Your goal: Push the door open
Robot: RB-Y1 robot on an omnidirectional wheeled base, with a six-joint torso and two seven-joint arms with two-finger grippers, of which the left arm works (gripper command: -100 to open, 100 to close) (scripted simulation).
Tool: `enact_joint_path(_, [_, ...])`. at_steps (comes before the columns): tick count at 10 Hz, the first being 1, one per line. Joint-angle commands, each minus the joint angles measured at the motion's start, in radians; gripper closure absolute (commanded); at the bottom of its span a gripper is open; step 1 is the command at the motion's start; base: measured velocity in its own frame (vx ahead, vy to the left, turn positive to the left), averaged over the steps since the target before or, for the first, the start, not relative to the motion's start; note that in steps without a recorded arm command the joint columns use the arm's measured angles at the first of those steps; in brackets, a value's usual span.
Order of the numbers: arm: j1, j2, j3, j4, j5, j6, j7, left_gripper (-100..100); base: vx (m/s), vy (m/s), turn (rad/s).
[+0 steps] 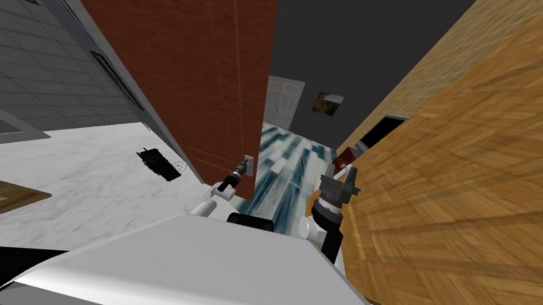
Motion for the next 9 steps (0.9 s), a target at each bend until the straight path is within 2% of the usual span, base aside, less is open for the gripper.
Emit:
enact_joint_path(1, [-0.011, 0.006, 0.033, 0.011, 0.003, -0.014, -0.005, 100, 0.114, -0.119, 0.063])
enact_joint_path(6, [-0.027, -0.003, 0.081, 0.033, 0.008, -0.015, -0.018, 100, 0.089, -0.092, 0.054])
enact_joint_path(7, [-0.033, -0.008, 0.099, 0.041, 0.010, -0.016, -0.023, 100, 0.132, -0.134, 0.091])
enact_joint_path(9, [-0.039, -0.012, 0.117, 0.049, 0.011, -0.017, -0.028, 100, 0.127, -0.125, 0.062])
